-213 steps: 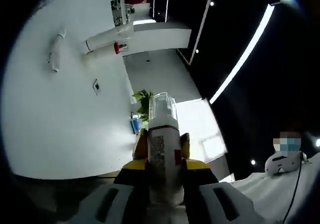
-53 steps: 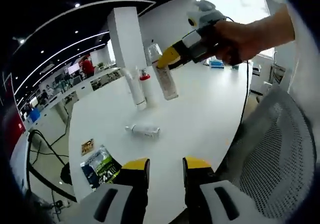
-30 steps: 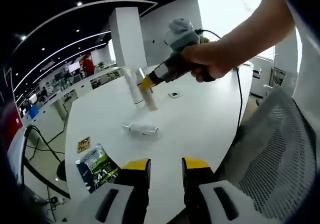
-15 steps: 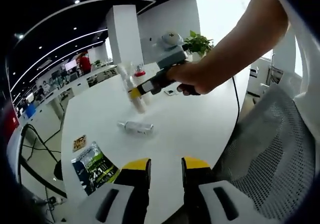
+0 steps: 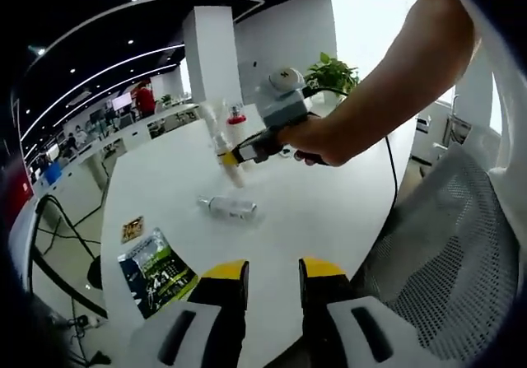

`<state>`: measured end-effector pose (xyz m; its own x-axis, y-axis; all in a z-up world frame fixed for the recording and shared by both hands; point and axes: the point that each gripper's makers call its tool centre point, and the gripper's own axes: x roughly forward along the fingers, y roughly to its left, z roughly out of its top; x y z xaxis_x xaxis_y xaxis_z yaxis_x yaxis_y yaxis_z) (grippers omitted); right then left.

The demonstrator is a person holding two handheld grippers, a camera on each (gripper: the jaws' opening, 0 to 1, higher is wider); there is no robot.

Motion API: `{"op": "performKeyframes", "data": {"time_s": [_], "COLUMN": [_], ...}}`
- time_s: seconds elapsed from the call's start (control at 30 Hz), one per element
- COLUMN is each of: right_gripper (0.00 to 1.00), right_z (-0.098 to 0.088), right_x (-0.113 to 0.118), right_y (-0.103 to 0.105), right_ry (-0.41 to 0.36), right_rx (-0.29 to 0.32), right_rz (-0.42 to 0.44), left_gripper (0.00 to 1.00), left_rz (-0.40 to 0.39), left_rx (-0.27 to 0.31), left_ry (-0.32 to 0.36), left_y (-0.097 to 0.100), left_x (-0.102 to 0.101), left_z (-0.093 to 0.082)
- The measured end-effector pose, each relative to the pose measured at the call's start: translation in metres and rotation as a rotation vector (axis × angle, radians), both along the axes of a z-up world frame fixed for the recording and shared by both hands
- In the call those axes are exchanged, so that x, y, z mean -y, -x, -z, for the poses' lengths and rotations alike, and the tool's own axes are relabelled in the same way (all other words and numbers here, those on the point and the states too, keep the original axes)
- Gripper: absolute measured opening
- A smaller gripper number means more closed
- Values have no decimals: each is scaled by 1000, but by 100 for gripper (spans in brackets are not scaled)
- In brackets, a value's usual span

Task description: Arrange the skincare products in the storage area until every visible bottle or jar stands upright without overlapping.

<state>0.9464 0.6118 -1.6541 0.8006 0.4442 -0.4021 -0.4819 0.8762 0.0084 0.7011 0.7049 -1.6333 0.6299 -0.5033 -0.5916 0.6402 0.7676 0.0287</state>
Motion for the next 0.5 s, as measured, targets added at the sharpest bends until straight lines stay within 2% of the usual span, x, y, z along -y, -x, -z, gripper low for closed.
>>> {"op": "performKeyframes", "data": {"time_s": [0.1, 0.23, 0.5], "right_gripper": [16, 16, 16], "right_z": [1, 1, 0], "right_x": [0, 3, 9], "right_y": [-6, -16, -18], "right_ry": [43, 35, 17], "right_rx": [28, 50, 102], "right_rz": [8, 47, 84], "left_gripper": [25, 22, 22], "left_rz": [7, 2, -14], "left_rx": [-4, -33, -36], "left_ry": [-2, -19, 9], "left_y": [2, 4, 3], "left_x": [1, -1, -2], "left_z": [2, 8, 6]}}
